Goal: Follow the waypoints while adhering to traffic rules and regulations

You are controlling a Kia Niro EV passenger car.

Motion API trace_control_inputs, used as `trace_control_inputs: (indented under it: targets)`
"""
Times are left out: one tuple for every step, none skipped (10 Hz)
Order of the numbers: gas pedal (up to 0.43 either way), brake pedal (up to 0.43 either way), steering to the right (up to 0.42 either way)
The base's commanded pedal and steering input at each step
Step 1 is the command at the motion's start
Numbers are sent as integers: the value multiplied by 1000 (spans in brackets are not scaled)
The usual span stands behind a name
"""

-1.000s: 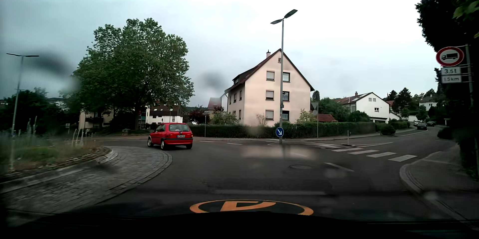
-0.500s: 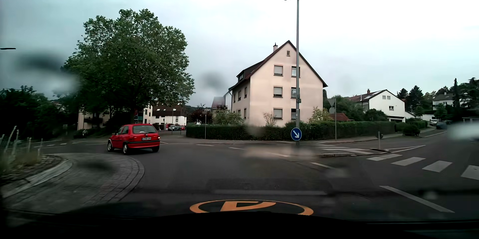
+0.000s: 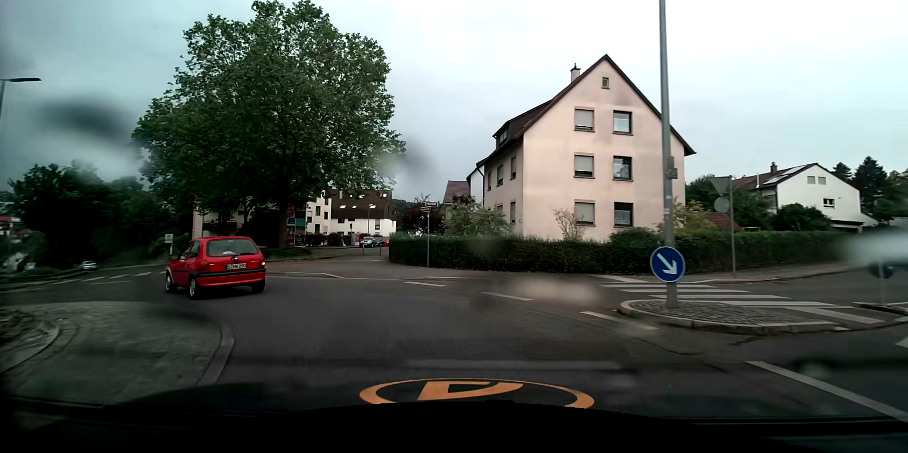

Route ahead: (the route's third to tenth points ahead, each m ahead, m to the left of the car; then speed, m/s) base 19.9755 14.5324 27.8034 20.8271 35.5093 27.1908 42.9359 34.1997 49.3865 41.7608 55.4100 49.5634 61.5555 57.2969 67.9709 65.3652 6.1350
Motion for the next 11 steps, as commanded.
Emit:
trace_control_inputs:
  targets:
    - [39, 0, -250]
    - [47, 0, -266]
    - [47, 0, -279]
    - [47, 0, -286]
    - [59, 0, -287]
    - [59, 0, -287]
    - [59, 0, -286]
    - [59, 0, -285]
    - [67, 0, -279]
    - [67, 0, -273]
    - [67, 0, -269]
